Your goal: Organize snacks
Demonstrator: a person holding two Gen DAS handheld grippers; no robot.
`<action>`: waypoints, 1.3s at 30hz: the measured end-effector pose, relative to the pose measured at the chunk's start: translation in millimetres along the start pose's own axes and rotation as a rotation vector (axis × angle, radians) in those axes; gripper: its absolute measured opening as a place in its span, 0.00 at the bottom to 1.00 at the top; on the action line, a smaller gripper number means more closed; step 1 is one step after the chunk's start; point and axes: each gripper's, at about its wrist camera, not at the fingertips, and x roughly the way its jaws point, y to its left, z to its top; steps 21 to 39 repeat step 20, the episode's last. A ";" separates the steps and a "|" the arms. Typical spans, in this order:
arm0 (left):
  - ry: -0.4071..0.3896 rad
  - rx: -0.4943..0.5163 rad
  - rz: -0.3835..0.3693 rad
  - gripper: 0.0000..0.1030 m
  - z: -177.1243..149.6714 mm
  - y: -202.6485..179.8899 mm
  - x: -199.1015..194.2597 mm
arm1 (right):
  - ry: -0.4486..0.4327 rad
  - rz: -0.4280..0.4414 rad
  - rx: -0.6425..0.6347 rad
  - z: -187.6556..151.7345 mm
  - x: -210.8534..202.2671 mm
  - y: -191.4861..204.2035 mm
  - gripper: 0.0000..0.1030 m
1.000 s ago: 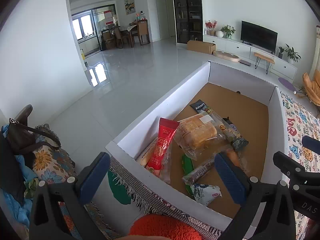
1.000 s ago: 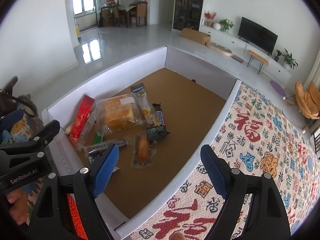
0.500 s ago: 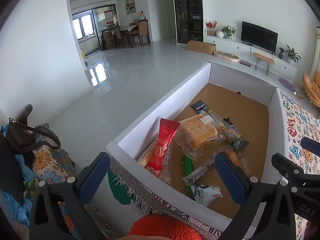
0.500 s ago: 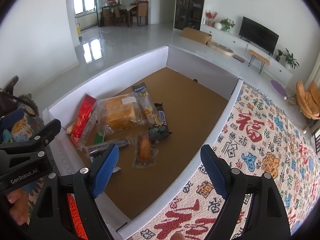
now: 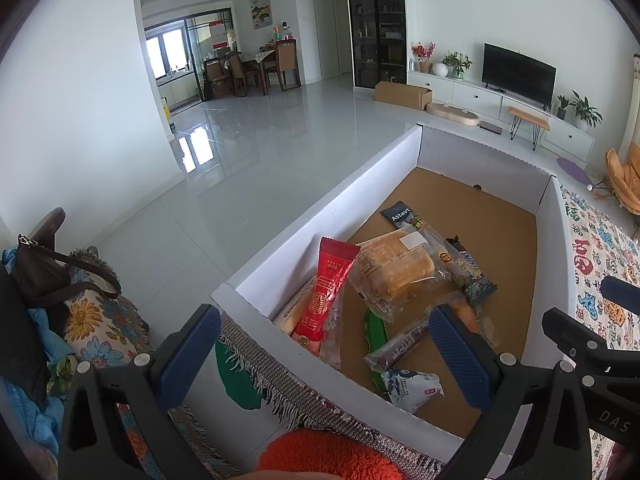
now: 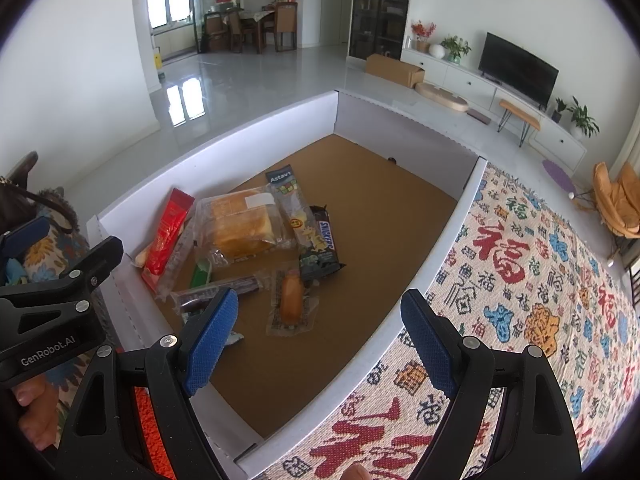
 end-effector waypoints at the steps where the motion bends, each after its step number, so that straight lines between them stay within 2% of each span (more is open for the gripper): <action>1: 0.000 0.000 0.000 1.00 0.0 0.0 0.0 | 0.000 0.001 0.000 -1.3 -0.1 -0.2 0.84; 15: 0.000 0.003 -0.002 1.00 -0.5 -1.3 0.2 | 0.001 0.001 -0.001 -0.7 -0.3 1.5 0.84; 19: -0.020 -0.005 -0.030 1.00 -1.0 -1.9 -3.7 | 0.001 0.001 0.000 -2.0 -0.5 0.9 0.84; 39: -0.027 -0.004 -0.024 1.00 -0.7 -2.6 -5.4 | 0.001 0.001 0.000 -1.8 0.2 2.0 0.84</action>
